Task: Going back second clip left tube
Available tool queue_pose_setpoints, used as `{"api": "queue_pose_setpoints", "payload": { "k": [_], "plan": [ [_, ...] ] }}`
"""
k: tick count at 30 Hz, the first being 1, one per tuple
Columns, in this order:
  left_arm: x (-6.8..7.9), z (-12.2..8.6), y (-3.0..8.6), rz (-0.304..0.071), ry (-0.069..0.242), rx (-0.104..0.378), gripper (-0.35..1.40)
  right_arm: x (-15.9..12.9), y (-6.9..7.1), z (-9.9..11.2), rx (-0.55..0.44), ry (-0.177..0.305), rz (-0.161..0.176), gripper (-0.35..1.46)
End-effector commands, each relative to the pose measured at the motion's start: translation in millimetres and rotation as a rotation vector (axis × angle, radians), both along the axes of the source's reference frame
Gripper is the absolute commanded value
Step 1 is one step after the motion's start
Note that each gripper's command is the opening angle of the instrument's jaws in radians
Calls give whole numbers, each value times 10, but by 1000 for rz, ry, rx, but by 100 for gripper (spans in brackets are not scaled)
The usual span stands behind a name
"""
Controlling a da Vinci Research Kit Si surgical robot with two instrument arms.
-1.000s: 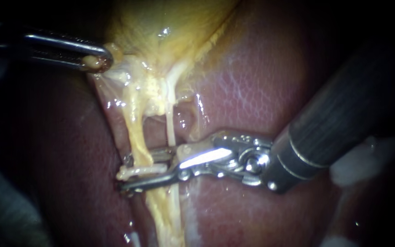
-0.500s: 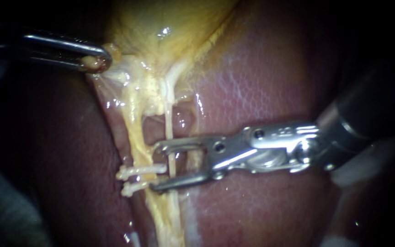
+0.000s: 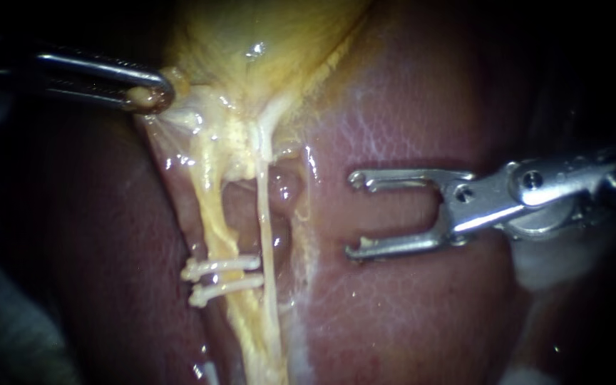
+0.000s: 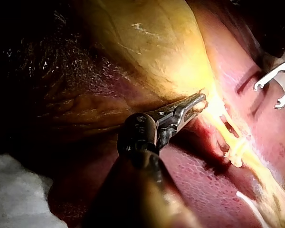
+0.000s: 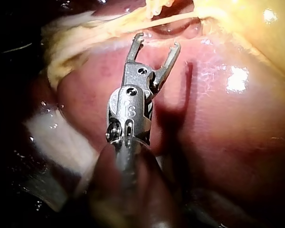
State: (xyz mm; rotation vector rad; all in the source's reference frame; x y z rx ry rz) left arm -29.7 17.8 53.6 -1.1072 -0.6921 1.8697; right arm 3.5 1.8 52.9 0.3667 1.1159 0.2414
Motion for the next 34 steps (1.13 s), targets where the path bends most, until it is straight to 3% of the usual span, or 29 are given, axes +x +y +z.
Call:
{"api": "queue_pose_setpoints", "payload": {
  "k": [1,4,11,22,34],
  "plan": [
    [0,1,0,0,0,0,-35,-2,0,0,0,2,-9,49],
    [-1,4,-2,-1,1,-2,-35,-6,-1,0,0,9,-43,49],
    [-8,21,-9,4,-1,-8,-35,-12,-2,-2,-24,10,-70,50],
    [-44,66,-23,34,-15,0,-35,-18,-1,-5,-36,17,-82,50],
    [-46,75,-26,36,-14,9,-35,-19,-1,-10,-46,27,-97,50]
  ]
}}
